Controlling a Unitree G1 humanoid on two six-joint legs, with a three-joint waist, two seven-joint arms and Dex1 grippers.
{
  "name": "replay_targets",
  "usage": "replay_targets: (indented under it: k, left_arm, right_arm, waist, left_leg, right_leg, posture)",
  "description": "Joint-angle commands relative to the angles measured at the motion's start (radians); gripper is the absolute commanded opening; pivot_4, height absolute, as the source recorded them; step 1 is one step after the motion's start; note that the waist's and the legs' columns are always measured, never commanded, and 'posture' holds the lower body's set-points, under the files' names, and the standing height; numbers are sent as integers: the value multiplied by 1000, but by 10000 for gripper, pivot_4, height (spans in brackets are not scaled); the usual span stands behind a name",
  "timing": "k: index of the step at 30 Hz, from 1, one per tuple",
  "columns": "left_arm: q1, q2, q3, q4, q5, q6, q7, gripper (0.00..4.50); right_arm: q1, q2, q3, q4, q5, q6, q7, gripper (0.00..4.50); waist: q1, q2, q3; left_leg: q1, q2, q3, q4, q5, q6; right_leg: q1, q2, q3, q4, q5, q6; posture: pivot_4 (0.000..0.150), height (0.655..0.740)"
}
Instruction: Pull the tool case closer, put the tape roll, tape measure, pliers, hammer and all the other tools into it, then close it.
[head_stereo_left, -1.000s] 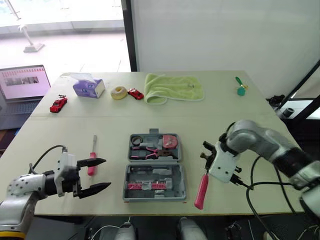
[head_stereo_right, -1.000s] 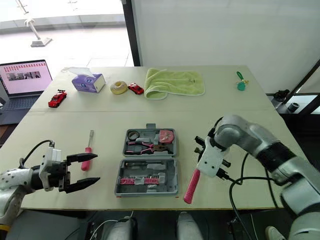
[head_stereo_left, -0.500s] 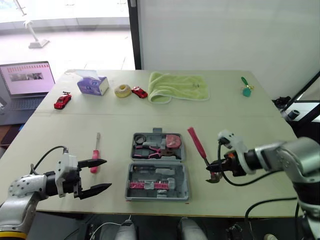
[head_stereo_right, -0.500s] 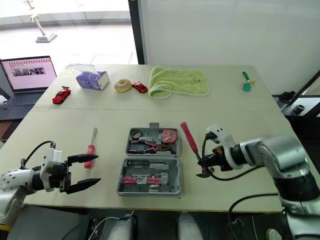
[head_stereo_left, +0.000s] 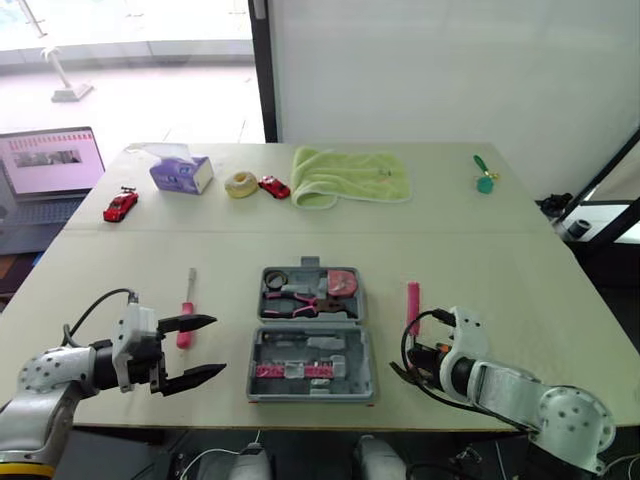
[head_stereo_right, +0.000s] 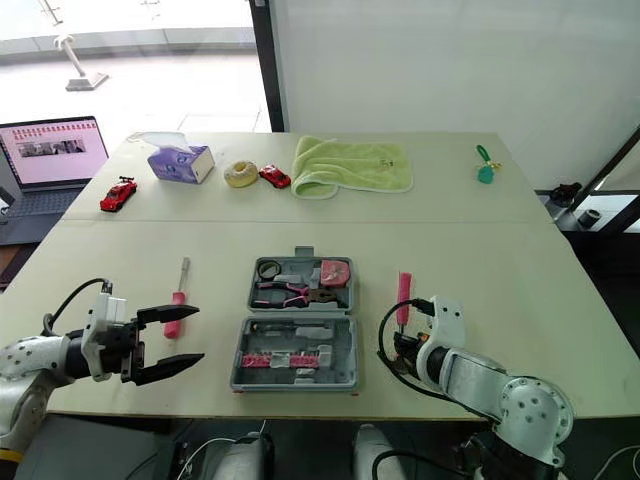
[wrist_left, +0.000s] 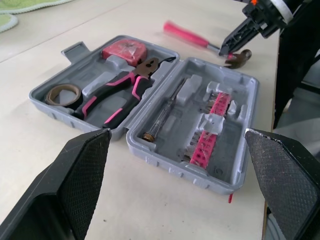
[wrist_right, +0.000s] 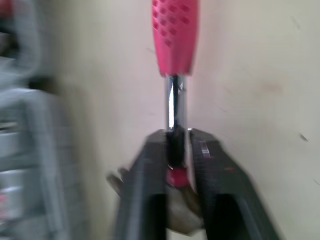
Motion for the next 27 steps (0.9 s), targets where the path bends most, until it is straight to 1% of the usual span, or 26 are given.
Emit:
replay_targets:
  k: [1, 3, 4, 5, 8, 9, 11, 13, 17, 23, 27]
  left_arm:
    - [-8, 7, 21, -34, -16, 8, 7, 45000]
    - [-7, 8, 23, -39, -17, 12, 9, 45000]
    - [-7, 9, 24, -42, -17, 16, 11, 45000]
    - [-6, 10, 26, -44, -17, 18, 12, 45000]
    - [2, 12, 36, -38, -21, 15, 4, 45000]
    - [6, 13, 39, -29, -19, 6, -3, 45000]
    - [11, 14, 43, -15, -18, -4, -12, 45000]
    - [15, 16, 47, -8, -18, -9, -20, 45000]
    - [14, 16, 48, 0, -17, -10, -30, 45000]
    - [-7, 20, 42, 19, -12, -12, -44, 45000]
    - [-19, 19, 36, 25, -7, -13, -50, 45000]
  right_arm:
    - [8, 17, -27, 46, -84, 6, -54, 26612]
    - [7, 26, -20, 24, -104, 6, -40, 36272]
    - [13, -5, 22, -16, -119, 4, -11, 41617]
    - [23, -11, 42, -55, -124, 5, 0, 44171]
    - [61, -37, 107, -153, -155, -3, 41, 44171]
    - [74, -115, 183, -213, -199, -36, 71, 44171]
    - [99, -241, 329, -345, -291, -138, 131, 44171]
    - [143, -283, 421, -415, -379, -246, 159, 44171]
    - [237, -237, 537, -401, -538, -455, 190, 44171]
    - [319, -189, 629, -320, -710, -608, 226, 44171]
    - [333, -150, 633, -241, -780, -678, 262, 44171]
  waist:
    - [0, -3, -3]
    - [1, -5, -9]
    - [2, -6, -11]
    - [3, -6, -11]
    - [3, -5, -11]
    - [1, -5, -10]
    - [0, 0, -7]
    - [-4, 1, -7]
    - [-7, 0, -8]
    - [-2, -1, -8]
    - [0, 0, -8]
  left_leg:
    - [0, 0, 0, 0, 0, 0]
    - [1, 0, 0, 0, 0, 0]
    - [1, 0, 0, 0, 0, 0]
    - [1, 0, 0, 0, 0, 0]
    - [0, 0, 0, -1, 0, 0]
    - [-1, 0, 0, -1, 0, 0]
    - [-2, 0, 0, -2, 0, 0]
    - [-2, 0, 1, -1, 0, 0]
    - [-1, 2, -1, -3, 0, 0]
    - [-2, 1, 2, -1, 0, 0]
    - [-2, 1, 2, -1, 0, 0]
  right_leg:
    - [0, 0, 0, 0, 0, 0]
    - [1, 0, 0, 0, 0, -1]
    - [2, 0, 0, -1, 0, -1]
    - [2, 0, 0, -2, 0, -1]
    - [2, -1, 0, -4, -1, -1]
    - [1, -1, 0, -5, -1, -1]
    - [0, -1, 0, -5, -1, -1]
    - [-1, -1, 1, -5, -1, -1]
    - [-1, 3, 0, -5, -1, -1]
    - [0, 0, 1, -6, 0, -1]
    - [-1, 0, 1, -6, 0, -1]
  posture:
    - [1500, 7400]
    - [1500, 7400]
    - [1500, 7400]
    - [1500, 7400]
    - [1500, 7400]
    - [1500, 7400]
    - [1500, 7400]
    - [1500, 7400]
    - [1500, 7400]
    - [1500, 7400]
    - [1500, 7400]
